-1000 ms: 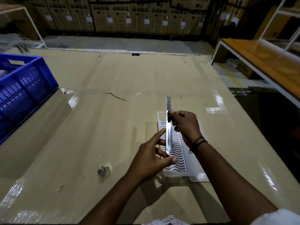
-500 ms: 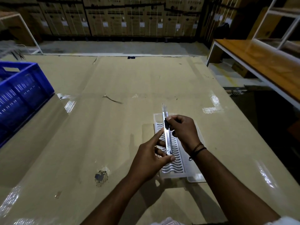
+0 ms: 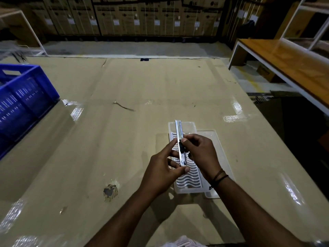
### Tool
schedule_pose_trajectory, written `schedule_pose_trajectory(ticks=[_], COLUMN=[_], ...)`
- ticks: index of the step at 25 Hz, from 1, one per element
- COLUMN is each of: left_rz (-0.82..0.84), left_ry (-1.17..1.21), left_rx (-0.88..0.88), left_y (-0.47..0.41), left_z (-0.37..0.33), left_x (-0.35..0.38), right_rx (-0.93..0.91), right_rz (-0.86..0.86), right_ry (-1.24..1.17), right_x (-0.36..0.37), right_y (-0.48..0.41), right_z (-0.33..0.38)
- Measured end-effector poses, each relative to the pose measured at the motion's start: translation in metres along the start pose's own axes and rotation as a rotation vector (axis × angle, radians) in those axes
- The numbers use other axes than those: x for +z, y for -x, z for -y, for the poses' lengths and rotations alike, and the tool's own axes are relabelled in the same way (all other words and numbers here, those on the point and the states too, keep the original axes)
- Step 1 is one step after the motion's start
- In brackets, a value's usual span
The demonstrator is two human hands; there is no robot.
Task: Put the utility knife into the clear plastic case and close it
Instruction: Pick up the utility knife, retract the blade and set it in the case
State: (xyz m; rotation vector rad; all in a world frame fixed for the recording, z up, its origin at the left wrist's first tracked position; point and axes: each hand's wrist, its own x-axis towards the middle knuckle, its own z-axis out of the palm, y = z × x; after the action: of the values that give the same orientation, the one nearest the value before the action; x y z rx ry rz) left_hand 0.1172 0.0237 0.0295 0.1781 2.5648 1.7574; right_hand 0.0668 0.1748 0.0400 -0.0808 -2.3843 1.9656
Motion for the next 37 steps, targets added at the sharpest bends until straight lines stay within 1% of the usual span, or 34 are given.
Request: schedule_pose_trajectory(ticks=[3, 9, 15, 20, 29, 37], left_rz=[0.0, 0.001, 0.025, 0.043, 0.058, 0.056], left_ry=[-0.001, -0.018, -0.038, -0.092, -0.11, -0.177], left_rx=[0.011, 0.001, -0.007, 0.011, -0.029, -0.018], left_y=[-0.001, -0.002, 0.0, 0.002, 0.002, -0.003], left_z=[0.0, -0.001, -0.001, -0.001, 0.001, -0.001], left_x=[0.001, 0.002, 0.003, 0.006, 0.008, 0.006], right_rx=[-0.007, 0.058, 0.047, 0.04, 0.054, 0.034], right_rz=[0.009, 0.021, 0.056, 0.065, 0.029, 0.046], right_ry=[0.005, -0.02, -0.057, 0.003, 0.077, 0.086], right_x=[-0.002, -0.005, -0.008, -0.008, -0.009, -0.009], right_y=[0.004, 0.009, 0.017, 0.016, 0.016, 0.018], right_z=[0.0, -0.008, -0.003, -0.005, -0.007, 0.0])
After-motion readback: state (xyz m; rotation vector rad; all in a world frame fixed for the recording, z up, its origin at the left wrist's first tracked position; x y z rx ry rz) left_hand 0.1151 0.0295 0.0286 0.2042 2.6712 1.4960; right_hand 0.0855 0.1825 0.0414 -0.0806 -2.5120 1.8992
